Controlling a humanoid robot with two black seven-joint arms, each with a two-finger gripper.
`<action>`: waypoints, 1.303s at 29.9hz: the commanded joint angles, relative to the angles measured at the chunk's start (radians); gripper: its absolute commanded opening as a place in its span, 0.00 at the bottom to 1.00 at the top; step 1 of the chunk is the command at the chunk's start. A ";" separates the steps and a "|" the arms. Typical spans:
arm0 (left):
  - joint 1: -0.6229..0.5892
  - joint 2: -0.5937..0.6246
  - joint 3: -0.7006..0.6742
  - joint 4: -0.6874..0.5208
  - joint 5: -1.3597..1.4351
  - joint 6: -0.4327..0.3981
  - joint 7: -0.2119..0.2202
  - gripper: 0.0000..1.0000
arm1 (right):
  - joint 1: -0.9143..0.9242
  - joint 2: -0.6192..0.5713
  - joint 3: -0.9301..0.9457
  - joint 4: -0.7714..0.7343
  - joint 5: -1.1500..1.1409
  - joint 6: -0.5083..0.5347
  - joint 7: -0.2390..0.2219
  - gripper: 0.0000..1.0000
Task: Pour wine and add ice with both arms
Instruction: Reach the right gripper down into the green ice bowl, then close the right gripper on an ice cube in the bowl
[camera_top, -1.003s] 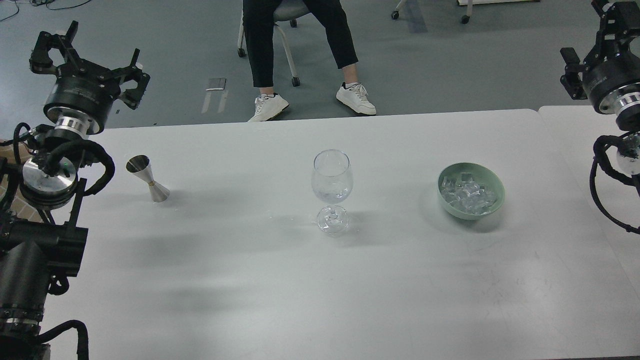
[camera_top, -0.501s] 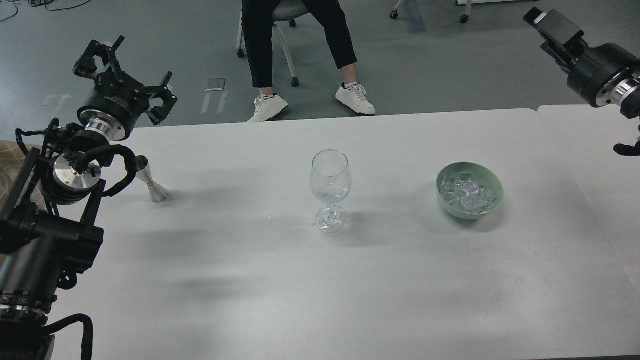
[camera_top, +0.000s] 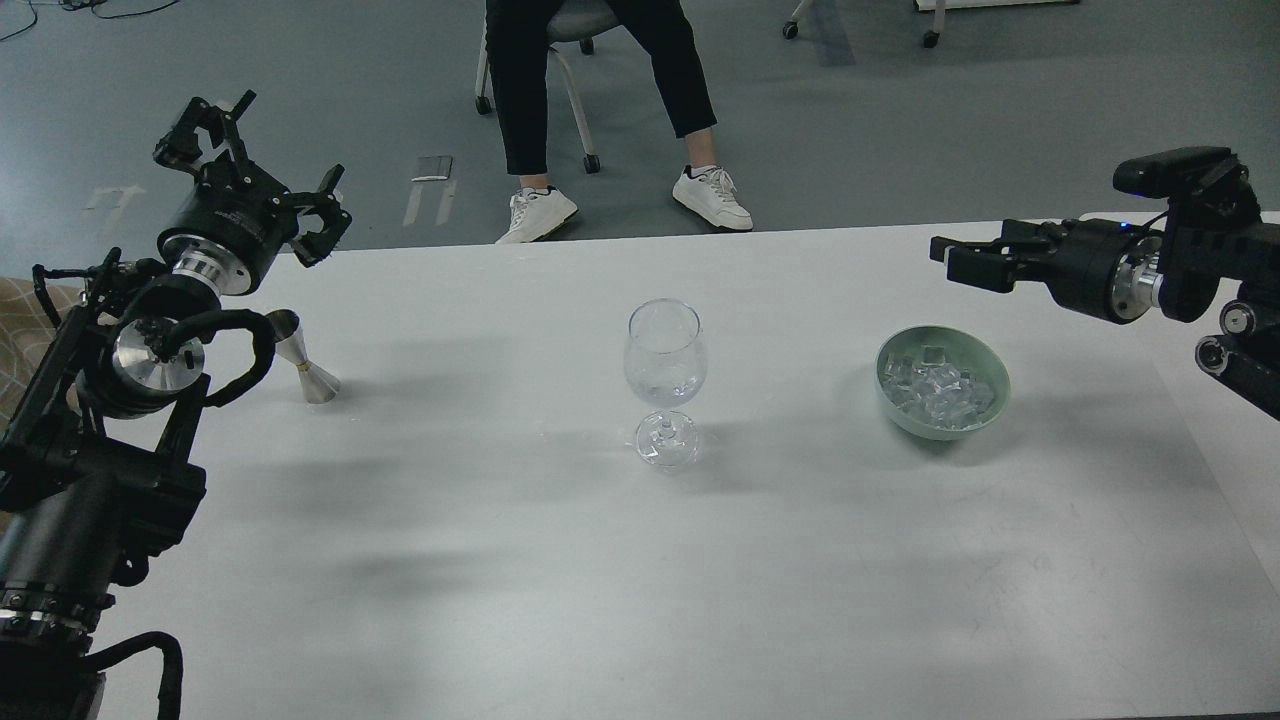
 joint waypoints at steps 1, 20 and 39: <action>0.000 0.003 0.000 -0.003 0.000 -0.002 0.002 0.96 | -0.005 0.005 -0.042 0.011 -0.024 -0.011 -0.004 0.79; 0.014 -0.016 -0.003 -0.009 -0.001 -0.002 -0.001 0.96 | -0.094 -0.019 -0.054 0.126 -0.111 -0.055 -0.034 0.56; 0.009 -0.031 -0.011 -0.013 -0.021 0.006 -0.001 0.96 | -0.154 -0.073 -0.057 0.147 -0.119 -0.055 -0.086 0.58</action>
